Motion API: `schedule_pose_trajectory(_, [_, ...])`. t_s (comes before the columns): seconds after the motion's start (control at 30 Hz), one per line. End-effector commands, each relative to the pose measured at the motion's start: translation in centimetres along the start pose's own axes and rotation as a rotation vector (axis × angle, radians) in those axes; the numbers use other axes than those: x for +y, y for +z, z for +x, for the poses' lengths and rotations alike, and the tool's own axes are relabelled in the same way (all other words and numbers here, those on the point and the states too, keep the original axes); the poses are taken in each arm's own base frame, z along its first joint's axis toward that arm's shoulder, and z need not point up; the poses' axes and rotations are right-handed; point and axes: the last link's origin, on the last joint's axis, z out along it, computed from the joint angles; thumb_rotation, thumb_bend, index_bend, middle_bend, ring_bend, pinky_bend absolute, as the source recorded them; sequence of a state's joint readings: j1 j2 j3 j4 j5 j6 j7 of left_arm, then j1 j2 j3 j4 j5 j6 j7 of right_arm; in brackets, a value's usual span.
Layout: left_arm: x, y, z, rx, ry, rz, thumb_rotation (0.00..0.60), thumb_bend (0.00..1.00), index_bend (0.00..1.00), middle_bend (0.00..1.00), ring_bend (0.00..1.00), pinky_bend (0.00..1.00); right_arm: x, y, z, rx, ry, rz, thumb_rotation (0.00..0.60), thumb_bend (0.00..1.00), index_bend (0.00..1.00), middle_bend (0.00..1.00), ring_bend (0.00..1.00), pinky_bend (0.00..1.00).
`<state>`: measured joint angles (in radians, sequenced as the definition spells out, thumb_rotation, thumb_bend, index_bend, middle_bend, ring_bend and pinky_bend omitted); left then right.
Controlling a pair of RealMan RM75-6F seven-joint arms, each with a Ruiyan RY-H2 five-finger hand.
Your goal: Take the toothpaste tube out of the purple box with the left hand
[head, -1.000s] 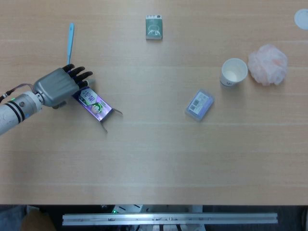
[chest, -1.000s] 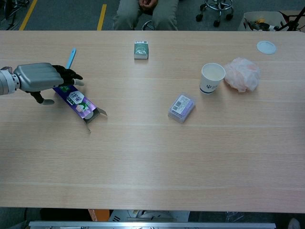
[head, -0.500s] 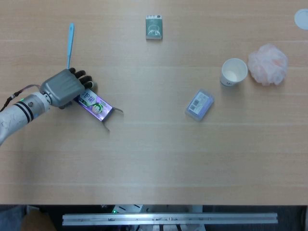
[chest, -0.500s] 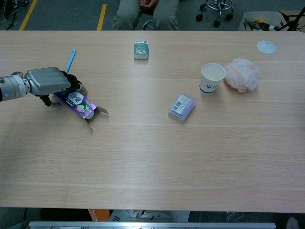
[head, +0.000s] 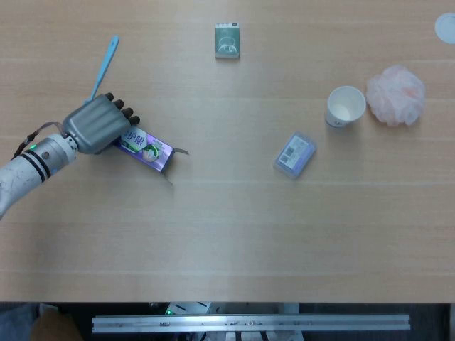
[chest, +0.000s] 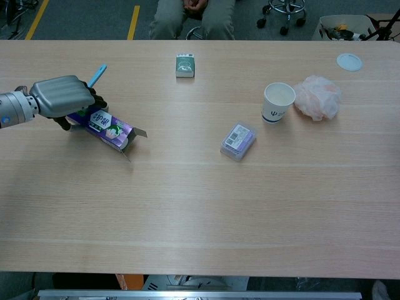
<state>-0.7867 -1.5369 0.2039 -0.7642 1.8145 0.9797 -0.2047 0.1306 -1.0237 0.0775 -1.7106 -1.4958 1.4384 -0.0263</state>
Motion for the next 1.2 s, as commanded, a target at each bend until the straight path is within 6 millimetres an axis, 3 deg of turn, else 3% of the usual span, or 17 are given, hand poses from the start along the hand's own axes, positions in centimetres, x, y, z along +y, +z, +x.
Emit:
schedule_pose_trajectory(0.03, [-0.2,-1.2,2.6,0.075,0.032,0.04,0.6,0.29,0.37,0.44,0.36,0.48,0.1,0.0,0.0,0.003,0.005,0.001,0.6,0.29,0.31,0.39,0.28,0.34])
schedule_pose_trajectory(0.33, [2.3,-2.3,5.3,0.071,0.228,0.113,0.6,0.29,0.36,0.43,0.36,0.48,0.3,-0.3,0.0,0.004,0.012,0.004,0.6,0.29,0.31,0.39,0.28,0.34])
schedule_pose_trajectory(0.83, [6.3,-0.9,7.2,0.125,0.579,0.319,0.6,0.29,0.33,0.41,0.35,0.48,0.7,-1.0,0.4,0.014,0.016,-0.01,0.6,0.29,0.31,0.39,0.28,0.34])
schedule_pose_trajectory(1.2, [5.6,-0.2,7.2,0.118,0.58,0.359,0.6,0.29,0.33,0.41,0.35,0.48,1.3,-1.3,0.2,0.009,0.021,-0.023,0.6,0.29,0.31,0.39,0.28,0.34])
